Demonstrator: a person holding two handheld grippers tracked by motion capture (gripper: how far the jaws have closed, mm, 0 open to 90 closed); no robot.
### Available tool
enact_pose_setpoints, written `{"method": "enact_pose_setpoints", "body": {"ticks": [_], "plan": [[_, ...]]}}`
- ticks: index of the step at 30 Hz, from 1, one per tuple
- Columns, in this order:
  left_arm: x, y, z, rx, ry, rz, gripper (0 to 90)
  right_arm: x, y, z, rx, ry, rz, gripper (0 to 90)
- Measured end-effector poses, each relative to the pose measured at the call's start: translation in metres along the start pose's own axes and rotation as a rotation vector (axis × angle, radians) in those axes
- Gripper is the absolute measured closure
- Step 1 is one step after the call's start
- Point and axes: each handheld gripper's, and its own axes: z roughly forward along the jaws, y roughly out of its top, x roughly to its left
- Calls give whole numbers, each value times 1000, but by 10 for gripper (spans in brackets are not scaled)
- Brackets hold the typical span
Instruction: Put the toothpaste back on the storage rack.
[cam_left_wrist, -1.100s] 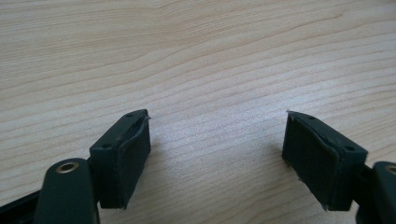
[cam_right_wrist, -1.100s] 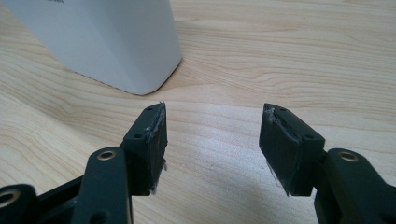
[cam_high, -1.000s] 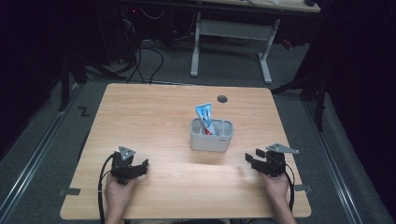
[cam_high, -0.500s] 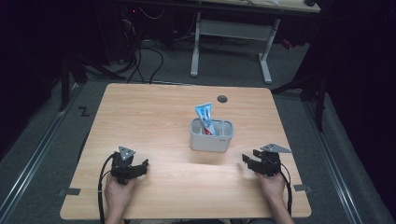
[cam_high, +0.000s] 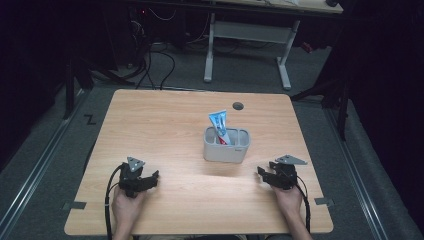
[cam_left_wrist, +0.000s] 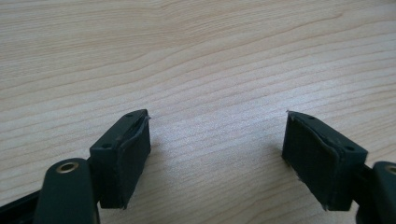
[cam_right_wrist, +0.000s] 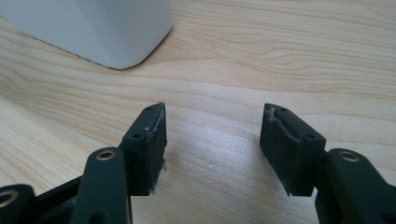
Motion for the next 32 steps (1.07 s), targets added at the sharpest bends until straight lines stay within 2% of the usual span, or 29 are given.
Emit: {"method": "enact_pose_setpoints", "body": {"ticks": [7, 15, 32], "plan": [[0, 0, 0, 0, 0, 0, 238, 1, 1, 2, 3, -20, -12, 415], [0, 0, 0, 0, 0, 0, 238, 6, 3, 6, 29, -53, -64, 399], [1, 0, 0, -1, -4, -6, 238, 6, 4, 6, 33, -55, -57, 374]]}}
